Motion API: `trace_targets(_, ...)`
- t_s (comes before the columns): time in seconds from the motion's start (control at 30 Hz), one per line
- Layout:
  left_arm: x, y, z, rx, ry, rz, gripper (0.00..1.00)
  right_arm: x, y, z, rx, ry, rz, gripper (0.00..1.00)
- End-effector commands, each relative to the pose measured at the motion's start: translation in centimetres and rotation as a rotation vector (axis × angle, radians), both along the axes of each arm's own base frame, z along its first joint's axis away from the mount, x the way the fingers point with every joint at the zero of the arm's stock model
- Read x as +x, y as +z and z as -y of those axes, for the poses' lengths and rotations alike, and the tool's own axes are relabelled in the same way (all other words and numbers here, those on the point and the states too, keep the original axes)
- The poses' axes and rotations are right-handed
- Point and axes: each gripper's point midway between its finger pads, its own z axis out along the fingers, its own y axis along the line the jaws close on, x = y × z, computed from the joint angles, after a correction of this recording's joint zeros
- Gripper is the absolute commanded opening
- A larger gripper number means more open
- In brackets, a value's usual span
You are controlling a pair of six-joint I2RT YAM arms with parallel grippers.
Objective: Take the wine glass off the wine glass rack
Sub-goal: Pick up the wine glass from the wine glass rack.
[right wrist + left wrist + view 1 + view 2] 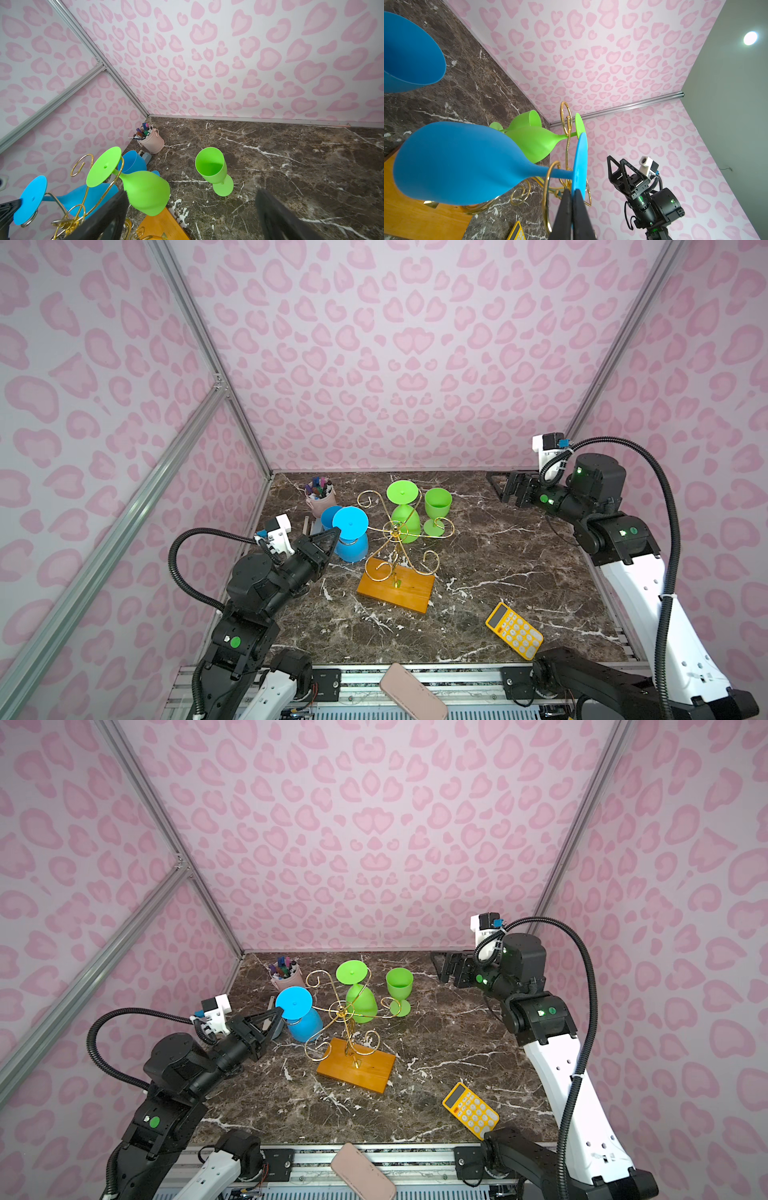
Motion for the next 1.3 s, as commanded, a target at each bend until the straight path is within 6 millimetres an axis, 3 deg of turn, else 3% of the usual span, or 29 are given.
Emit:
trace_targets(0.0,-0.1,1.3,0.6,-0.022,-0.033,0.048,0.04,0.2,0.3,-0.1,0.007,0.002,0.017,0.97)
trace_targets(1.03,-3.0,0.3,2.1,0.002,-0.182,0.018,0.04,-0.1,0.3,0.0,0.009,0.000,0.015,0.97)
trace_targets(1.27,-4.2,1.6,1.8,0.032,-0.192,0.039,0.04,-0.2,0.3,0.1,0.006,0.001,0.015,0.97)
